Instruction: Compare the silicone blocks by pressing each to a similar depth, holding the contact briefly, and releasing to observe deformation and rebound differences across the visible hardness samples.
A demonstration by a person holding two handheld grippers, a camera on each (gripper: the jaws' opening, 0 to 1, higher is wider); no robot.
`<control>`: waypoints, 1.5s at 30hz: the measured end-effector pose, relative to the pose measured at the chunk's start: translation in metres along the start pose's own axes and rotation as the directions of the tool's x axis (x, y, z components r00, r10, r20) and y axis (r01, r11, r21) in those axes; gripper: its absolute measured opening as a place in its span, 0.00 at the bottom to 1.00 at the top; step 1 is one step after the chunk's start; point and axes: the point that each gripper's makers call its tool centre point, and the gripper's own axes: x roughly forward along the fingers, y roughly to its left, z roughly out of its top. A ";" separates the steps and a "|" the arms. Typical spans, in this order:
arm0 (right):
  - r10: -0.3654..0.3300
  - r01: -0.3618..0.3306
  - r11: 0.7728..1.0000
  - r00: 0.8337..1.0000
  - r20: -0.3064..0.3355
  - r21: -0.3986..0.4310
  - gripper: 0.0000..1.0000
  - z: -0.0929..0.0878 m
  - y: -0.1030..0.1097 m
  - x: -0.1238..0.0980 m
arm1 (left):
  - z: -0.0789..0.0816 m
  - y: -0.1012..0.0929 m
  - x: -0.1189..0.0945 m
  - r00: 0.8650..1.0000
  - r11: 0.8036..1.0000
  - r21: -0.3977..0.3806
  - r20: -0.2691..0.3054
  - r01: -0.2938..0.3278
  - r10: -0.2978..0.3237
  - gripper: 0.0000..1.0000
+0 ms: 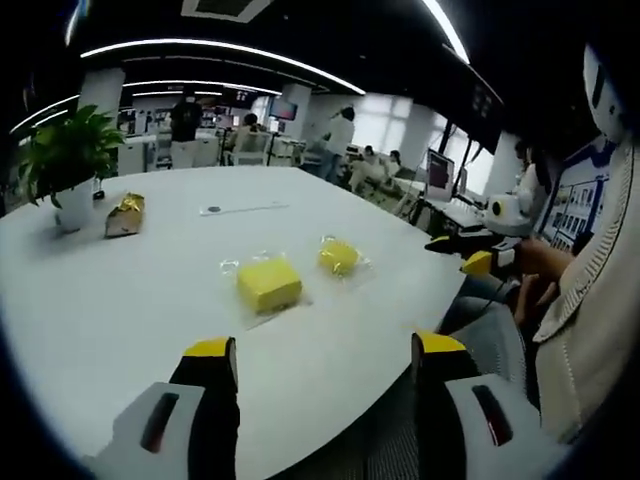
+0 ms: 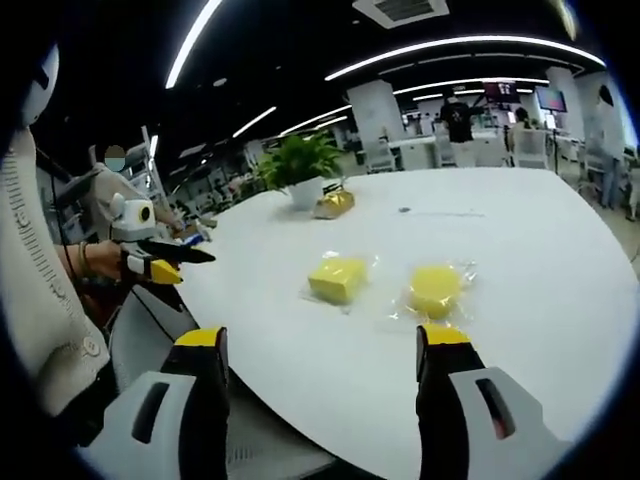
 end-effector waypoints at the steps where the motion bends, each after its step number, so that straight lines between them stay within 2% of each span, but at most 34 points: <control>1: 0.001 -0.001 1.000 1.000 0.002 0.000 0.72 0.000 0.000 -0.001 | -0.001 -0.001 0.001 1.000 1.000 -0.003 -0.007 0.006 -0.006 0.71; 7: -0.021 0.021 1.000 1.000 0.007 0.010 0.71 -0.004 -0.006 -0.007 | 0.006 -0.009 0.012 0.998 0.998 -0.039 -0.033 0.045 -0.046 0.67; 10: -0.035 0.035 0.999 0.999 0.013 0.023 0.71 -0.004 -0.009 -0.009 | 0.012 -0.012 0.022 0.997 0.992 -0.110 -0.052 0.057 -0.063 0.62; 12: -0.040 0.040 0.999 0.999 0.014 0.029 0.70 -0.005 -0.009 -0.009 | 0.024 -0.016 0.030 0.996 0.981 -0.175 -0.024 0.080 -0.086 0.59; 15: -0.055 0.054 0.998 0.998 0.018 0.045 0.70 -0.008 -0.012 -0.011 | 0.045 -0.025 0.044 0.989 0.958 -0.247 0.021 0.144 -0.143 0.63; 20: -0.070 0.068 0.995 0.997 0.030 0.074 0.70 -0.011 -0.015 -0.012 | 0.074 -0.036 0.070 0.976 0.934 -0.284 0.061 0.218 -0.209 0.69; 21: -0.072 0.070 0.994 0.997 0.025 0.080 0.69 -0.013 -0.016 -0.011 | 0.081 -0.039 0.078 0.970 0.921 -0.305 0.073 0.242 -0.231 0.69; 23: -0.073 0.071 0.993 0.997 0.022 0.097 0.69 -0.017 -0.017 -0.010 | 0.095 -0.047 0.097 0.953 0.881 -0.364 0.106 0.301 -0.282 0.68; 24: -0.074 0.072 0.992 0.997 0.025 0.101 0.69 -0.018 -0.017 -0.010 | 0.097 -0.048 0.106 0.950 0.871 -0.378 0.105 0.312 -0.295 0.68; 27: -0.081 0.078 0.991 0.997 0.018 0.112 0.68 -0.021 -0.020 -0.010 | 0.104 -0.047 0.139 0.948 0.846 -0.429 0.100 0.316 -0.303 0.67; 28: -0.082 0.079 0.990 0.997 0.018 0.117 0.68 -0.021 -0.021 -0.010 | 0.104 -0.045 0.153 0.951 0.829 -0.472 0.085 0.301 -0.297 0.68; 29: -0.083 0.080 0.989 0.996 0.018 0.124 0.68 -0.021 -0.022 -0.010 | 0.106 -0.044 0.163 0.950 0.831 -0.465 0.090 0.306 -0.300 0.69; 30: -0.084 0.081 0.988 0.996 0.020 0.131 0.68 -0.022 -0.023 -0.011 | 0.106 -0.041 0.179 0.947 0.831 -0.460 0.082 0.313 -0.311 0.69; 31: -0.086 0.082 0.985 0.996 0.019 0.154 0.68 -0.024 -0.025 -0.011 | 0.104 -0.040 0.186 0.946 0.826 -0.471 0.061 0.308 -0.318 0.70; 34: -0.101 0.100 0.980 0.995 -0.004 0.169 0.67 -0.032 -0.030 -0.014 | 0.100 -0.025 0.217 0.957 0.815 -0.516 0.033 0.264 -0.290 0.69; 35: -0.105 0.106 0.979 0.994 -0.016 0.174 0.67 -0.036 -0.032 -0.015 | 0.097 -0.021 0.229 0.955 0.817 -0.512 0.023 0.266 -0.297 0.70; 37: -0.117 0.118 0.974 0.993 -0.020 0.192 0.67 -0.039 -0.037 -0.018 | 0.088 -0.017 0.240 0.958 0.797 -0.560 -0.023 0.225 -0.287 0.71; 38: -0.124 0.125 0.972 0.992 -0.018 0.199 0.67 -0.039 -0.039 -0.020 | 0.086 -0.016 0.249 0.955 0.797 -0.557 -0.024 0.234 -0.297 0.73; 40: -0.141 0.142 0.966 0.990 -0.021 0.216 0.67 -0.041 -0.045 -0.022 | 0.079 -0.013 0.259 0.957 0.768 -0.611 -0.055 0.195 -0.286 0.73; 41: -0.147 0.148 0.964 0.989 -0.019 0.221 0.67 -0.041 -0.047 -0.023 | 0.078 -0.010 0.267 0.958 0.755 -0.627 -0.046 0.193 -0.283 0.73; 45: -0.179 0.180 0.957 0.984 -0.026 0.227 0.67 -0.041 -0.058 -0.026 | 0.077 -0.005 0.289 0.957 0.667 -0.724 -0.031 0.177 -0.288 0.72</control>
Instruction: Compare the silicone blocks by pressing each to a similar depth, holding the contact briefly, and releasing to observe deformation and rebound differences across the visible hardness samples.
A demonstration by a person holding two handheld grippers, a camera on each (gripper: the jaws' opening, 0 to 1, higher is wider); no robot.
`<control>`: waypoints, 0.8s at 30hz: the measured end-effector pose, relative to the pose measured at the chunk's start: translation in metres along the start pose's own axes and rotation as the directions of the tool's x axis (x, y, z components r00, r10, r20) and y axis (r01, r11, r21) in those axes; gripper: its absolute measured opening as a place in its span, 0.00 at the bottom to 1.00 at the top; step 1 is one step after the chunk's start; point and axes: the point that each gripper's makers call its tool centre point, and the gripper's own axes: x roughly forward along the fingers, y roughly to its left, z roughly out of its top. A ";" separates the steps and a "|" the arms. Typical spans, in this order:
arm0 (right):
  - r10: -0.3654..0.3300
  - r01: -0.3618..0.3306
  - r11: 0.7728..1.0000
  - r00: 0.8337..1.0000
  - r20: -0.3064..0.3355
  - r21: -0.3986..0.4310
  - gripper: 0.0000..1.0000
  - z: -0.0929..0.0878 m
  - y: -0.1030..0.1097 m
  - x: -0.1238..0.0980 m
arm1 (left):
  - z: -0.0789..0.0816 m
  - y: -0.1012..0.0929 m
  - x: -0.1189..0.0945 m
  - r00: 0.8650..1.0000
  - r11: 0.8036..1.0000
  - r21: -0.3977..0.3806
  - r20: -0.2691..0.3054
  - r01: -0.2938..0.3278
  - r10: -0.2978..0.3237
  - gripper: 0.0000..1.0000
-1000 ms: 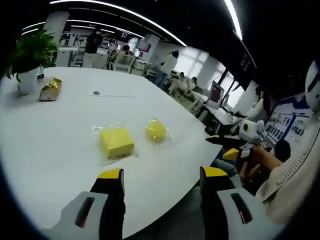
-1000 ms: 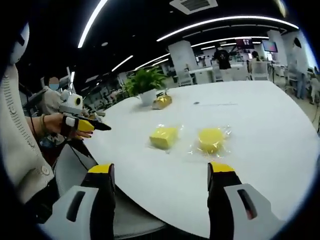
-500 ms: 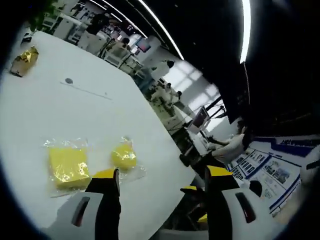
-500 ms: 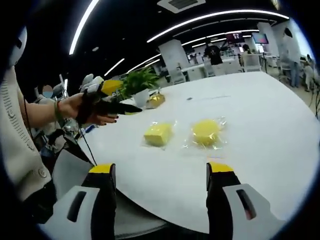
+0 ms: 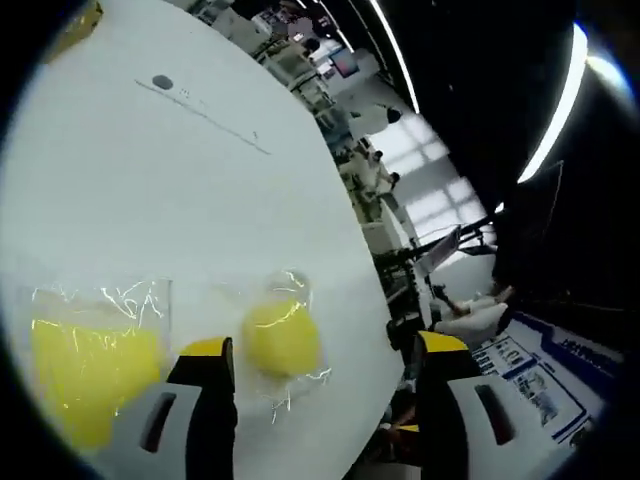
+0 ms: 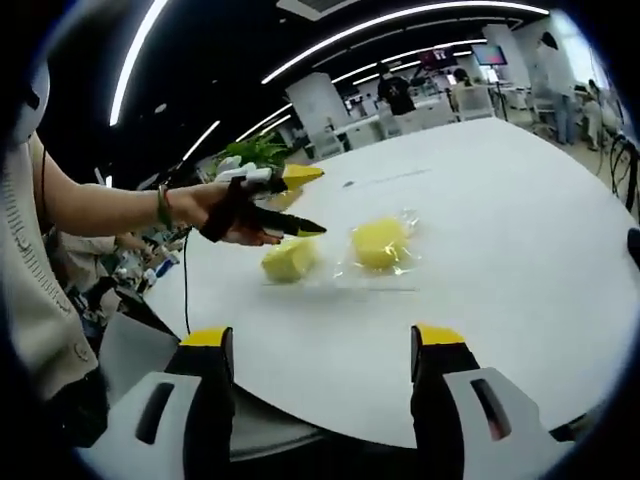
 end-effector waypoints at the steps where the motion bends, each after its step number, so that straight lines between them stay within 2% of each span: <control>1: -0.009 0.009 1.000 1.000 0.003 0.001 0.67 0.001 -0.002 -0.001 | 0.002 0.004 0.004 1.000 1.000 -0.019 0.002 -0.006 0.006 0.72; 2: -0.026 0.026 1.000 1.000 0.011 0.003 0.67 0.004 -0.006 -0.002 | 0.005 0.009 0.010 1.000 0.999 -0.049 0.006 -0.017 0.017 0.71; 4: -0.047 0.047 0.999 0.998 0.032 0.016 0.66 0.009 -0.012 -0.005 | 0.008 0.016 0.016 1.000 0.998 -0.062 0.008 -0.017 0.017 0.71; 9: -0.076 0.075 0.997 0.997 0.032 0.030 0.65 0.008 -0.023 -0.009 | 0.011 0.029 0.030 0.999 0.992 -0.122 0.007 -0.038 0.039 0.67; 13: -0.091 0.089 0.995 0.996 0.023 0.045 0.65 0.005 -0.028 -0.010 | 0.015 0.029 0.042 0.999 0.985 -0.173 0.022 -0.020 0.024 0.56; 18: -0.090 0.089 0.995 0.996 0.015 0.053 0.64 0.002 -0.027 -0.011 | 0.016 0.039 0.051 0.999 0.970 -0.241 0.025 -0.038 0.045 0.42; 24: -0.110 0.108 0.992 0.994 0.029 0.067 0.62 0.002 -0.030 -0.014 | 0.012 0.046 0.057 0.997 0.970 -0.233 0.000 -0.073 0.075 0.23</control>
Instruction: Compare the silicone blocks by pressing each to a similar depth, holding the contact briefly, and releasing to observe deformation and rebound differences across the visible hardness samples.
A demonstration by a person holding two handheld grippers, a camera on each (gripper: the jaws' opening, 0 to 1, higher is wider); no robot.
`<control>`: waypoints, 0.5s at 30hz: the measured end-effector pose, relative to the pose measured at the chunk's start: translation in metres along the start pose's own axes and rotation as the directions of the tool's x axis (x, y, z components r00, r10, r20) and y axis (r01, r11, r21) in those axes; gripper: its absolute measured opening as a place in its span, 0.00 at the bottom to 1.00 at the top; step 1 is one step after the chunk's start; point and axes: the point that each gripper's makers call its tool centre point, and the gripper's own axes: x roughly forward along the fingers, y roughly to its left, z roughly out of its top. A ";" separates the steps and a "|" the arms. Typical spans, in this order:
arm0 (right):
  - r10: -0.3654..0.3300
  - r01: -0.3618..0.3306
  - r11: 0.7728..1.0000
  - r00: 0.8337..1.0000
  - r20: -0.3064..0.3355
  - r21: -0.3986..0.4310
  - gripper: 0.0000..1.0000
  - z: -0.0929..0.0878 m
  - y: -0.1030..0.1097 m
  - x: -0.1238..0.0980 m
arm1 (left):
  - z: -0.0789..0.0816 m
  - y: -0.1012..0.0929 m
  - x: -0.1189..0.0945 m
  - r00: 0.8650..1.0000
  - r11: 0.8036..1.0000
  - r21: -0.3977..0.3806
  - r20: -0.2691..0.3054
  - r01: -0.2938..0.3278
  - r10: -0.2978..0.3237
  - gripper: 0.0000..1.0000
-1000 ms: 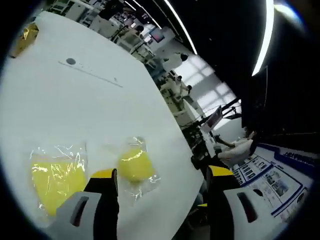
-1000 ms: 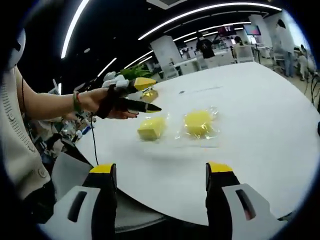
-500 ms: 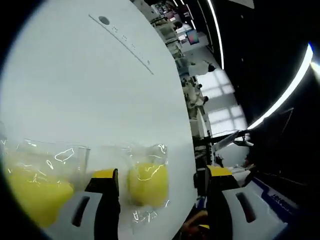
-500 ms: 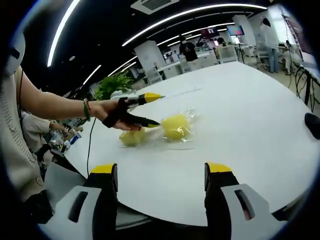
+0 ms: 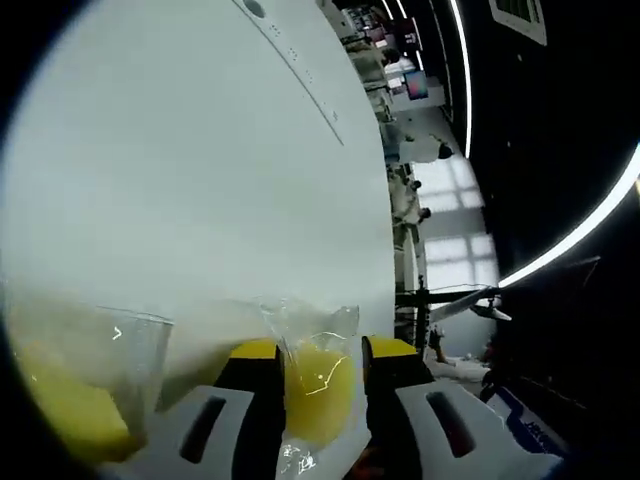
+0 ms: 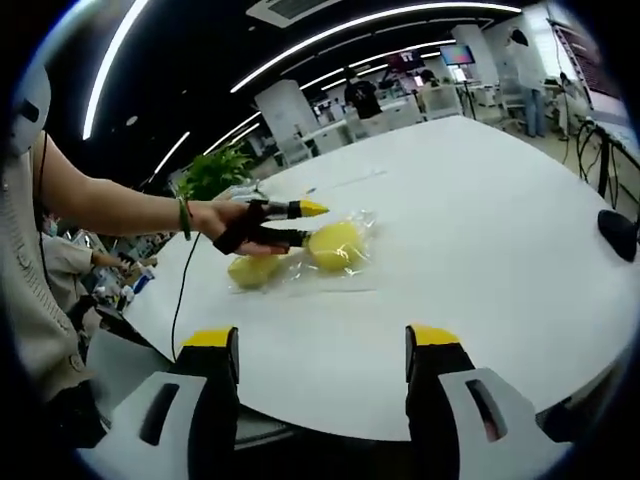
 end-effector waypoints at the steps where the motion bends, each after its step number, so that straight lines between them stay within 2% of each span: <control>1: -0.001 0.001 1.000 1.000 -0.001 0.001 0.61 0.000 0.000 0.000 | -0.001 0.003 0.000 1.000 1.000 0.006 -0.003 -0.012 0.012 0.18; 3: 0.000 0.000 1.000 1.000 -0.006 0.002 0.61 -0.002 0.000 0.000 | -0.001 0.010 0.000 0.999 0.999 -0.008 -0.008 -0.045 0.045 0.12; 8: 0.018 -0.018 1.000 1.000 0.018 0.012 0.60 0.006 0.005 0.001 | 0.000 0.011 0.000 0.999 0.999 -0.031 -0.022 -0.044 0.043 0.03; 12: 0.027 -0.027 1.000 0.999 0.026 0.004 0.59 0.011 0.008 0.001 | 0.000 0.007 -0.001 0.997 0.991 0.113 -0.014 -0.072 0.074 0.00; 15: 0.027 -0.027 1.000 0.999 0.027 0.000 0.59 0.012 0.008 0.001 | -0.002 0.002 -0.003 0.997 0.987 0.142 -0.010 -0.078 0.080 0.00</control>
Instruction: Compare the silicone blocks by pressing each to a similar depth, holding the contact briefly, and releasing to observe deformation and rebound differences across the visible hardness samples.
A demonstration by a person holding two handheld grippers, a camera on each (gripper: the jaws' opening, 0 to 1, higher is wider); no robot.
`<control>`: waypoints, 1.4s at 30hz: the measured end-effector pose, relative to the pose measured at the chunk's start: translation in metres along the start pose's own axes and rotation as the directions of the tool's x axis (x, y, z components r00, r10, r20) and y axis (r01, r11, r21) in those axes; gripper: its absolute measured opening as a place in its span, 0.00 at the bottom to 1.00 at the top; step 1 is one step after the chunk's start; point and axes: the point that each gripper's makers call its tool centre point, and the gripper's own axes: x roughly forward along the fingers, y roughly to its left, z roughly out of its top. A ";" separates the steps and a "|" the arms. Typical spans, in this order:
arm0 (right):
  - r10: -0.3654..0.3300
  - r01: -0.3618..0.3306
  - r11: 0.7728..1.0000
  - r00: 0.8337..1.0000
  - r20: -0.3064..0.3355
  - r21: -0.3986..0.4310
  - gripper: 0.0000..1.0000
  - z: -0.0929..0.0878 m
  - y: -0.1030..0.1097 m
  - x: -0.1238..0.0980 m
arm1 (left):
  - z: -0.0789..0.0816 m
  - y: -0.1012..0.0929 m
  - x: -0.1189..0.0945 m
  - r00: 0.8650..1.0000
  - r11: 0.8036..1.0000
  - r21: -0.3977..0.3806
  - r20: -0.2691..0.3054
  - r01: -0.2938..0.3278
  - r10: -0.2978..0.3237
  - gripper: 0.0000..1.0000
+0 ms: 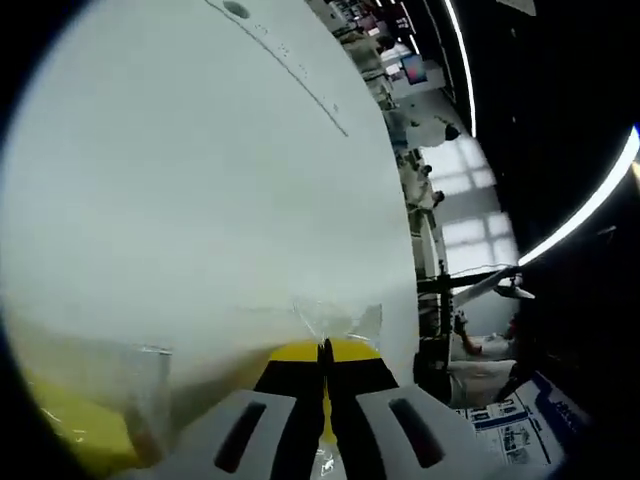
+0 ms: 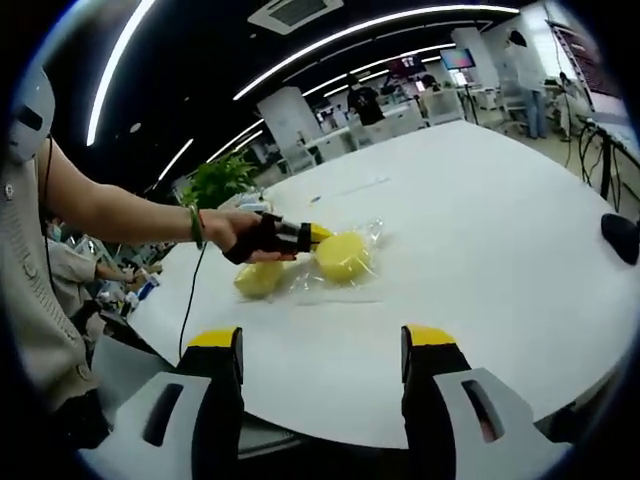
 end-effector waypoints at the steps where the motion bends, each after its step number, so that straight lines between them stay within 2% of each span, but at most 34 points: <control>1: 0.000 0.000 1.000 1.000 0.002 -0.001 0.59 0.000 0.000 0.000 | 0.000 -0.003 -0.002 1.000 0.999 0.048 0.005 0.006 -0.007 0.00; 4: 0.006 -0.006 1.000 1.000 0.005 -0.004 0.58 0.001 0.004 -0.001 | 0.000 -0.023 -0.007 0.999 0.989 0.141 0.011 0.041 -0.043 0.00; 5: 0.008 -0.008 1.000 1.000 0.006 -0.006 0.58 0.001 0.005 -0.001 | -0.001 -0.034 -0.010 0.998 0.979 0.195 0.005 0.067 -0.069 0.00; 7: 0.013 -0.013 1.000 1.000 0.004 -0.010 0.58 0.001 0.007 -0.001 | -0.002 -0.042 -0.014 0.998 0.958 0.280 0.007 0.060 -0.065 0.00; 9: 0.016 -0.016 1.000 1.000 0.003 -0.017 0.58 0.001 0.009 -0.001 | -0.005 -0.056 -0.019 0.995 0.923 0.375 -0.001 0.088 -0.095 0.00; 10: 0.020 -0.019 1.000 1.000 0.004 -0.020 0.58 0.001 0.011 -0.001 | -0.006 -0.061 -0.021 0.995 0.913 0.398 0.000 0.090 -0.098 0.00; 12: 0.024 -0.024 0.999 1.000 0.008 -0.026 0.58 0.002 0.013 -0.001 | -0.011 -0.070 -0.025 0.995 0.874 0.475 -0.017 0.099 -0.103 0.00; 15: 0.031 -0.031 0.999 0.999 0.011 -0.031 0.58 0.003 0.016 0.000 | -0.017 -0.082 -0.031 0.994 0.795 0.598 -0.039 0.104 -0.101 0.00; 17: 0.040 -0.039 0.999 0.999 0.016 -0.038 0.58 0.004 0.019 0.000 | -0.022 -0.091 -0.034 0.992 0.753 0.646 -0.053 0.121 -0.114 0.00; 19: 0.045 -0.044 0.998 0.999 0.016 -0.049 0.58 0.006 0.022 0.000 | -0.027 -0.097 -0.036 0.989 0.788 0.598 -0.076 0.145 -0.124 0.00; 20: 0.047 -0.046 0.998 0.999 0.019 -0.051 0.58 0.007 0.023 -0.001 | -0.030 -0.101 -0.038 0.987 0.788 0.594 -0.088 0.161 -0.135 0.00; 22: 0.052 -0.050 0.997 0.998 0.022 -0.051 0.60 0.008 0.025 -0.002 | -0.033 -0.105 -0.040 0.986 0.756 0.634 -0.094 0.165 -0.136 0.00; 26: 0.049 -0.047 0.997 0.998 0.027 -0.068 0.61 0.011 0.026 -0.005 | -0.039 -0.113 -0.048 0.983 0.751 0.634 -0.110 0.185 -0.150 0.00; 29: 0.049 -0.046 0.996 0.998 0.031 -0.081 0.62 0.013 0.027 -0.007 | -0.044 -0.119 -0.054 0.980 0.733 0.651 -0.118 0.198 -0.160 0.00; 34: 0.056 -0.052 0.993 0.998 0.039 -0.104 0.62 0.019 0.032 -0.008 | -0.044 -0.130 -0.073 0.975 0.725 0.654 -0.109 0.216 -0.192 0.00; 37: 0.072 -0.067 0.989 0.997 0.038 -0.129 0.64 0.025 0.037 -0.006 | -0.044 -0.140 -0.086 0.971 0.709 0.667 -0.106 0.228 -0.213 0.00; 38: 0.082 -0.076 0.987 0.996 0.040 -0.140 0.64 0.027 0.040 -0.005 | -0.044 -0.144 -0.094 0.970 0.694 0.682 -0.103 0.230 -0.221 0.00; 42: 0.112 -0.104 0.977 0.993 0.034 -0.184 0.65 0.036 0.049 0.000 | -0.044 -0.155 -0.117 0.966 0.674 0.699 -0.096 0.238 -0.242 0.00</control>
